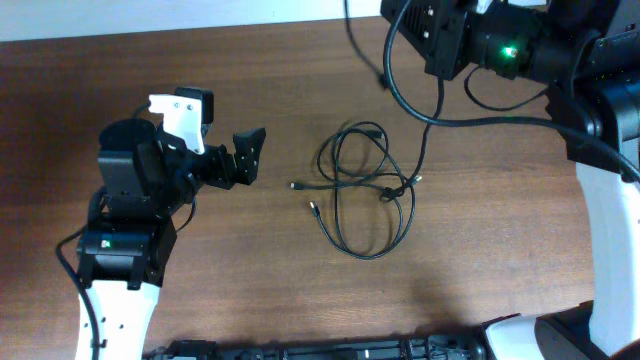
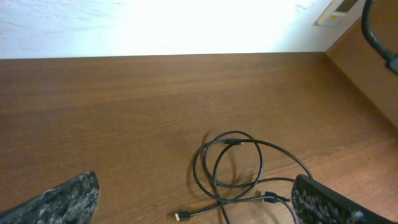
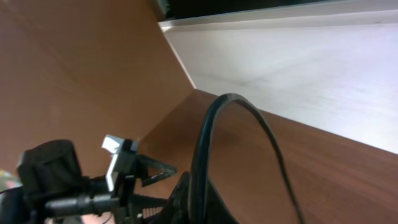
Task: Untangle cables
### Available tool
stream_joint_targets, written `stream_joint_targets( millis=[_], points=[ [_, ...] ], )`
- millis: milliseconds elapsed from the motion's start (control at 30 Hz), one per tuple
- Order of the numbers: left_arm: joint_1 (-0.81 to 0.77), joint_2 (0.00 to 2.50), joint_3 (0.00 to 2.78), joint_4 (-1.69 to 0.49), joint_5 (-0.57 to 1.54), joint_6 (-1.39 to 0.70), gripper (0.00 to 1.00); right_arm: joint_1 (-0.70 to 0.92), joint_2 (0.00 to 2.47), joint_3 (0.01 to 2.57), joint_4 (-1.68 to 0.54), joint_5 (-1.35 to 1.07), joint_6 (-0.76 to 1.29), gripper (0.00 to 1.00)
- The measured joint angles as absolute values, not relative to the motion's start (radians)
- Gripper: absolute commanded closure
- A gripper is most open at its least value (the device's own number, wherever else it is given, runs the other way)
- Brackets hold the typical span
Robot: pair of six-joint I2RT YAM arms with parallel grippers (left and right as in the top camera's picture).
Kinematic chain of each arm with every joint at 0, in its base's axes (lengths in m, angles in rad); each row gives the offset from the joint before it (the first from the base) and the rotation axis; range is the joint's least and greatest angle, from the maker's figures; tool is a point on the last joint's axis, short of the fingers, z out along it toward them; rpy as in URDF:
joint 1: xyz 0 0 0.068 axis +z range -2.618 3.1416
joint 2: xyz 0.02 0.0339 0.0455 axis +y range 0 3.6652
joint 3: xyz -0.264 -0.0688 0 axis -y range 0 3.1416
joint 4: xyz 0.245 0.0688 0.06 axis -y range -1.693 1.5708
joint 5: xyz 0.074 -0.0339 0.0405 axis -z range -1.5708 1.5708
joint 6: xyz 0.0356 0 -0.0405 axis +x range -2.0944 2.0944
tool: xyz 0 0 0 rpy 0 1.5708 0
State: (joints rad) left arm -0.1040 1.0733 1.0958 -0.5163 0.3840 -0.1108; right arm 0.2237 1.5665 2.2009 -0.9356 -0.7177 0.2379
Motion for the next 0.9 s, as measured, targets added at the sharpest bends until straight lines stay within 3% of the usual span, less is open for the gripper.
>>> stream_joint_targets(
  millis=[467, 900],
  points=[
    [-0.104, 1.073, 1.096, -0.516, 0.384, -0.111, 0.01, 0.229, 1.704, 2.201, -0.962, -0.735, 0.254, 0.96],
    [-0.104, 1.073, 1.096, -0.516, 0.384, -0.111, 0.01, 0.208, 1.679, 2.201, -0.719, -0.739, 0.266, 0.96]
  ],
)
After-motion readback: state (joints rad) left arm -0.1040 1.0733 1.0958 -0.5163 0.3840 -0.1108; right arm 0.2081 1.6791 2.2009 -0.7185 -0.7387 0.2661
